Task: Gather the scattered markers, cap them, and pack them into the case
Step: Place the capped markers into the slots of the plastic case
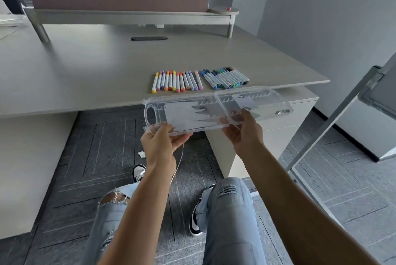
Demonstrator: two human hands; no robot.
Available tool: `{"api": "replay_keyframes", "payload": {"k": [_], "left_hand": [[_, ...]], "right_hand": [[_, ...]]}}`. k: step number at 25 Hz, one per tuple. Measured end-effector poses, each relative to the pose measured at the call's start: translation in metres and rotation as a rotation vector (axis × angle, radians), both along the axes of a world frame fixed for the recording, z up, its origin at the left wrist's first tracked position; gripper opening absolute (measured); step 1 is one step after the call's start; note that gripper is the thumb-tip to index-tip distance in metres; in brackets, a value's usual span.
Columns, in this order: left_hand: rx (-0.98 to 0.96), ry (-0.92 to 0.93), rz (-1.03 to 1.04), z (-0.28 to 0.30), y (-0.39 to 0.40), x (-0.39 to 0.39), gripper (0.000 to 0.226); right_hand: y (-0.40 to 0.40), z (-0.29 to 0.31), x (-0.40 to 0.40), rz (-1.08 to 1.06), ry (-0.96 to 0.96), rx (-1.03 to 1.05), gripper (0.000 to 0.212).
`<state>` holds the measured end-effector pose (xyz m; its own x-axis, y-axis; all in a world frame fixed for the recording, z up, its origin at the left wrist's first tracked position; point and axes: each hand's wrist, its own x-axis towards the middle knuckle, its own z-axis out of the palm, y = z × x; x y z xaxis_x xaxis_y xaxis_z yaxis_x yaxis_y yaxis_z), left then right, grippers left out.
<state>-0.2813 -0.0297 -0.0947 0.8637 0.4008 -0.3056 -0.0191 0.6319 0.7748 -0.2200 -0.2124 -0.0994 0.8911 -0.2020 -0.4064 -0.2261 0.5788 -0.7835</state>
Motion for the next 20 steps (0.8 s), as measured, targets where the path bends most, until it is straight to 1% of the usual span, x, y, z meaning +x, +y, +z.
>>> {"api": "replay_keyframes", "payload": {"k": [3, 6, 11, 16, 20], "left_hand": [[0.023, 0.004, 0.046, -0.003, -0.001, 0.015, 0.011], [0.047, 0.011, 0.079, -0.007, 0.004, 0.028, 0.015], [0.092, 0.040, 0.131, -0.007, 0.013, 0.048, 0.013], [0.094, 0.071, 0.140, -0.005, 0.019, 0.063, 0.016], [0.101, 0.102, 0.132, 0.002, 0.025, 0.078, 0.011]], "right_hand": [[0.004, -0.002, 0.017, -0.002, 0.017, -0.043, 0.026], [0.011, -0.002, 0.028, -0.021, 0.058, -0.041, 0.025], [0.021, -0.006, 0.041, -0.063, 0.095, -0.063, 0.026], [0.027, -0.004, 0.055, -0.067, 0.116, -0.078, 0.022], [0.034, 0.001, 0.068, -0.053, 0.126, -0.078, 0.027]]}}
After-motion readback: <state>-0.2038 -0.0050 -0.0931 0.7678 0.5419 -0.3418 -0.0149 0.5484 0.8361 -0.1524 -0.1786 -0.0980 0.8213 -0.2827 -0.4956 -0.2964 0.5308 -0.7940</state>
